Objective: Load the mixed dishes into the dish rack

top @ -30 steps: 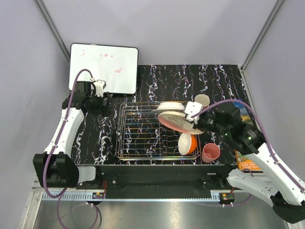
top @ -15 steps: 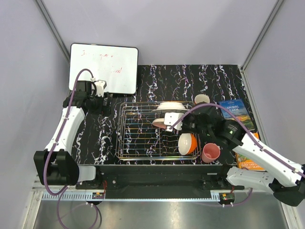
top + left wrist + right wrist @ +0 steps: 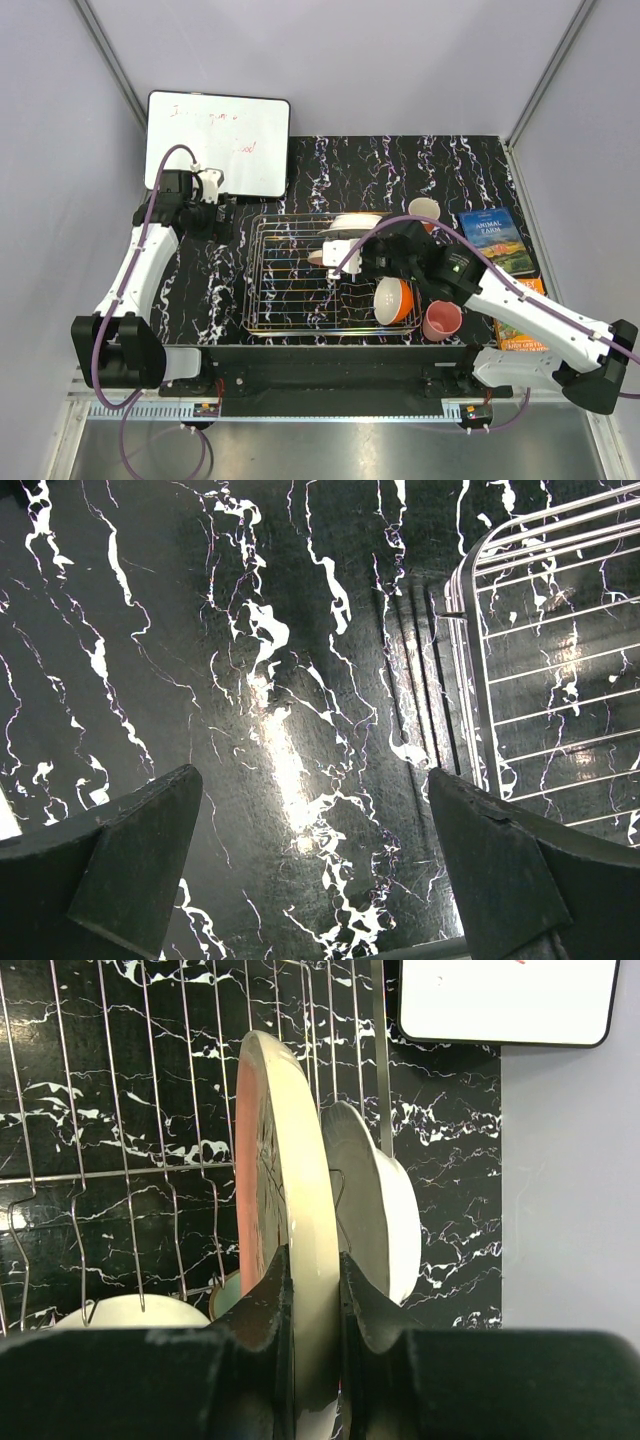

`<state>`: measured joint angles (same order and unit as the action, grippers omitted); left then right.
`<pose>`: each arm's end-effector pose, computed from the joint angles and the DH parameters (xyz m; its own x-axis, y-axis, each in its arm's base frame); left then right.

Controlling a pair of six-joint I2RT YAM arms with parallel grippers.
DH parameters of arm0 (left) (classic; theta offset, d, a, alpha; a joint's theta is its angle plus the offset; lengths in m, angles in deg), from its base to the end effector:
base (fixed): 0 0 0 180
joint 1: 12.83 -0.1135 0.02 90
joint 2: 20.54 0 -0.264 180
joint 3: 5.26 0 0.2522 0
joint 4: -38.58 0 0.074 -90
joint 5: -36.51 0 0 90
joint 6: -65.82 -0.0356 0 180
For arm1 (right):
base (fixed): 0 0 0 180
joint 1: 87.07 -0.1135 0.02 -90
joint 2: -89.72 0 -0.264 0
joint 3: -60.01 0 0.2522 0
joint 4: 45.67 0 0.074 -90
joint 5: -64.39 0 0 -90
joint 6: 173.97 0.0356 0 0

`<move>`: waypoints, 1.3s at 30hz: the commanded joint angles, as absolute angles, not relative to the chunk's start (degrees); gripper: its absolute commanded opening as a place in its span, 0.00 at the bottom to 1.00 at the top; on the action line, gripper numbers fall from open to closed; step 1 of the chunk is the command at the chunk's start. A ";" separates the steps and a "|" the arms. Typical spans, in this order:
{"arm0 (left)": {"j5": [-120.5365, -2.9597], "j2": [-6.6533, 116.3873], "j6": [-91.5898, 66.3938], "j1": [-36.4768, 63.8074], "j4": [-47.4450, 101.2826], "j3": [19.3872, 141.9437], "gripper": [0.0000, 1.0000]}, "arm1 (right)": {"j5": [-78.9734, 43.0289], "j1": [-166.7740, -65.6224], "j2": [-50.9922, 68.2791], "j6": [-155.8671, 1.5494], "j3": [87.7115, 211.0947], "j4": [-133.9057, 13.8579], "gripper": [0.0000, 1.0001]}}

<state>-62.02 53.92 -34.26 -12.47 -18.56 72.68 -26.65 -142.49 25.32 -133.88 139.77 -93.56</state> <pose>0.2657 -0.0069 0.2952 -0.7766 0.1780 -0.6043 0.2336 0.9722 -0.0139 0.1376 0.1985 0.3595 0.4266 -0.7289 -0.5355 -0.7580 0.0348 -0.6513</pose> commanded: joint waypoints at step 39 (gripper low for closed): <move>-61.40 52.32 -35.52 -13.98 -15.97 73.62 0.99 | -36.51 -142.62 31.01 -118.87 121.14 -74.99 0.52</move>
<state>-62.02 53.89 -34.70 -13.76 -18.06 72.35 -31.35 -142.84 27.40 -123.52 121.93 -75.96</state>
